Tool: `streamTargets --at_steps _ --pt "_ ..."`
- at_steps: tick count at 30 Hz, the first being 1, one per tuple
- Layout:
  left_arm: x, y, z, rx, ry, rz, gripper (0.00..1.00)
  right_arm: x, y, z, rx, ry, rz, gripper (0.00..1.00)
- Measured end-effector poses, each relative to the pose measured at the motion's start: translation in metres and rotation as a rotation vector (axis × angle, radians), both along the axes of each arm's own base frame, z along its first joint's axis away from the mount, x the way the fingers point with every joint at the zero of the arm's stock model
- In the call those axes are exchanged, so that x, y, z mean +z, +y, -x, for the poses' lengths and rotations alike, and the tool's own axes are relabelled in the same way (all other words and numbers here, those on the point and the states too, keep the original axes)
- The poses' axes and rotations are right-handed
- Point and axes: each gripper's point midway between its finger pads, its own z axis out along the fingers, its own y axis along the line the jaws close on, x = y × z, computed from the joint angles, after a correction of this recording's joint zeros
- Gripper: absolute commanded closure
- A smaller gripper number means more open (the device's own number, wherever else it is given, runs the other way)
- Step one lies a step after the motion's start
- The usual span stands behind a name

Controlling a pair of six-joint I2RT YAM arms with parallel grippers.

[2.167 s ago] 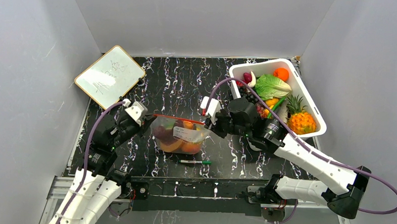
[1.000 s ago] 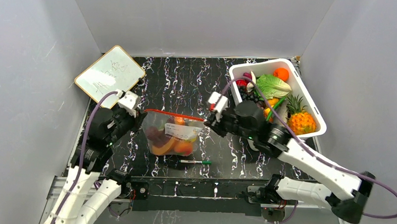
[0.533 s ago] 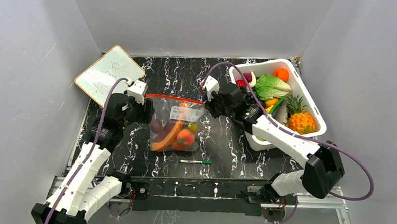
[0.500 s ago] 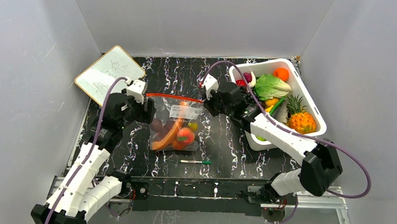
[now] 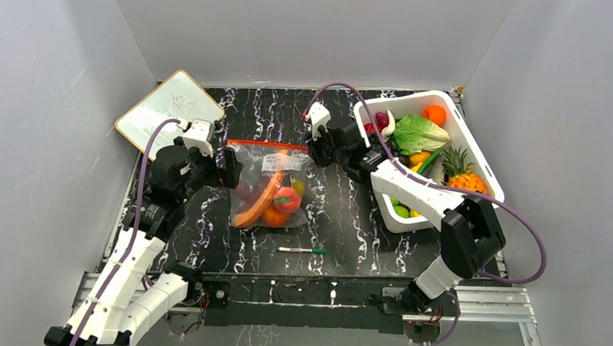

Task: Place the food in the zip-top bag and seal the zipper
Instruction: Place the zipper food storage bag at the center of the board, then reset both arms

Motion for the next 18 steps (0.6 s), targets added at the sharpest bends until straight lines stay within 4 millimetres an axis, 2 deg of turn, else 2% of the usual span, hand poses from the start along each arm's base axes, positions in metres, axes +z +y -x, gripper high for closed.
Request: streamTargets --at_steps 4,8,10,14,16,18 --pt "0.003 0.001 0.005 0.037 0.01 0.058 0.02 0.005 -0.003 -0.002 -0.052 0.018 -0.021 0.54" --pt "0.005 0.002 0.005 0.07 0.015 0.1 0.02 0.018 -0.009 0.006 -0.091 0.044 -0.061 0.24" --pt "0.002 0.004 0.005 0.094 0.036 0.108 0.02 0.033 -0.012 0.012 -0.101 0.042 -0.097 0.03" --pt "-0.005 0.008 0.004 0.136 0.082 0.111 0.02 0.077 -0.019 0.028 -0.111 0.01 -0.201 0.02" --pt "-0.002 0.009 0.005 0.146 0.084 0.116 0.01 0.104 -0.026 0.039 -0.119 -0.016 -0.269 0.02" --pt "0.004 0.009 0.005 0.149 0.072 0.127 0.02 0.12 -0.031 0.047 -0.124 -0.031 -0.306 0.02"
